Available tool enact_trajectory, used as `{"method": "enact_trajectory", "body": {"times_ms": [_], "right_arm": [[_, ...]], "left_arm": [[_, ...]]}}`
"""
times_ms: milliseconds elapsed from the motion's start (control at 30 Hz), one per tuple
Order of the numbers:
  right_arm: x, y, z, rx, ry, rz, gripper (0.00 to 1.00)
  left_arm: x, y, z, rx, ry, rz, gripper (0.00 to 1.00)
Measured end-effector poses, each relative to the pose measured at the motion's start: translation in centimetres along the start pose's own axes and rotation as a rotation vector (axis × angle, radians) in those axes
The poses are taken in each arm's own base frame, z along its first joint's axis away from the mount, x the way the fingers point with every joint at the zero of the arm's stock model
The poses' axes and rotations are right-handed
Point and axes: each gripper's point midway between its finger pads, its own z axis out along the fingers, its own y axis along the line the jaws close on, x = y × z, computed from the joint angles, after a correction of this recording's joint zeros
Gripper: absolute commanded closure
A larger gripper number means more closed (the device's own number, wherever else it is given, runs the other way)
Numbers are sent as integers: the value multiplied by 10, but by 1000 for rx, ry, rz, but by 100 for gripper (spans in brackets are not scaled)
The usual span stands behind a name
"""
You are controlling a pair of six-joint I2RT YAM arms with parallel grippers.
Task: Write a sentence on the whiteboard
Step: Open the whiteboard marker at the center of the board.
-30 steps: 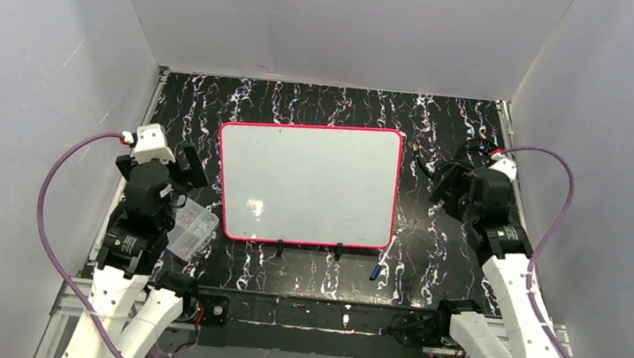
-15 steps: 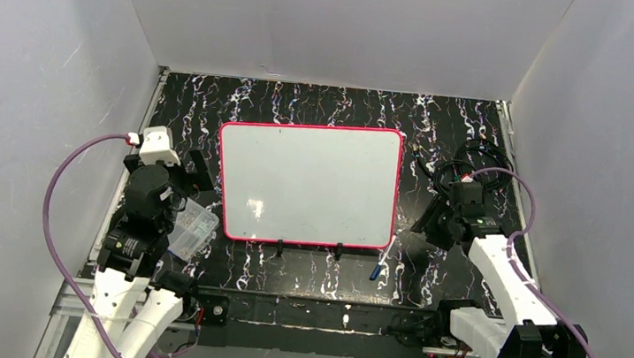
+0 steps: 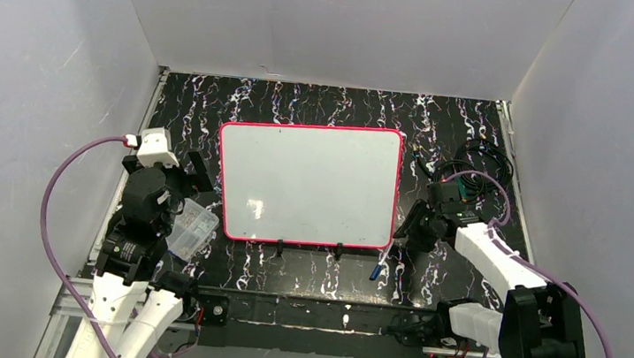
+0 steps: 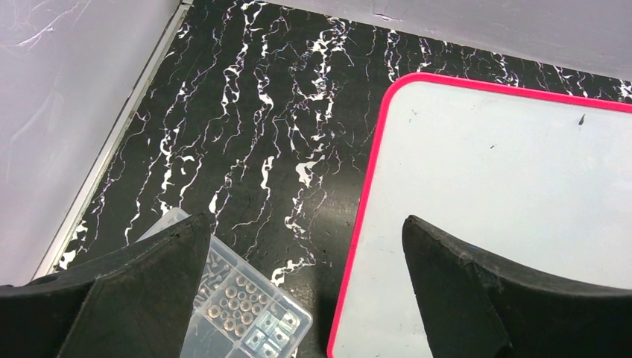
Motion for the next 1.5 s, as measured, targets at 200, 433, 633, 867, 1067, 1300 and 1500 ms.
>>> {"method": "enact_trajectory", "body": {"times_ms": [200, 433, 633, 867, 1067, 1300, 1500], "right_arm": [[6, 6, 8, -14, 6, -3, 53], [10, 6, 16, 4, 20, -16, 57], [7, 3, 20, 39, 2, -40, 65], [-2, -1, 23, 91, -22, -79, 80], [-8, -5, 24, 119, -49, -87, 90], [-18, -26, 12, 226, -121, -98, 99], [-55, -13, -36, 216, -294, -120, 99]], "left_arm": [[0, -1, 0, 8, 0, -1, 1], [0, -2, 0, 13, 2, 0, 1], [1, -2, 0, 13, 2, 0, 1], [5, -2, 1, 12, 13, 4, 1], [6, -3, 1, 16, 14, 8, 1], [7, -6, 2, 38, 18, 16, 1], [17, -51, -1, 306, 52, 66, 1]]}}
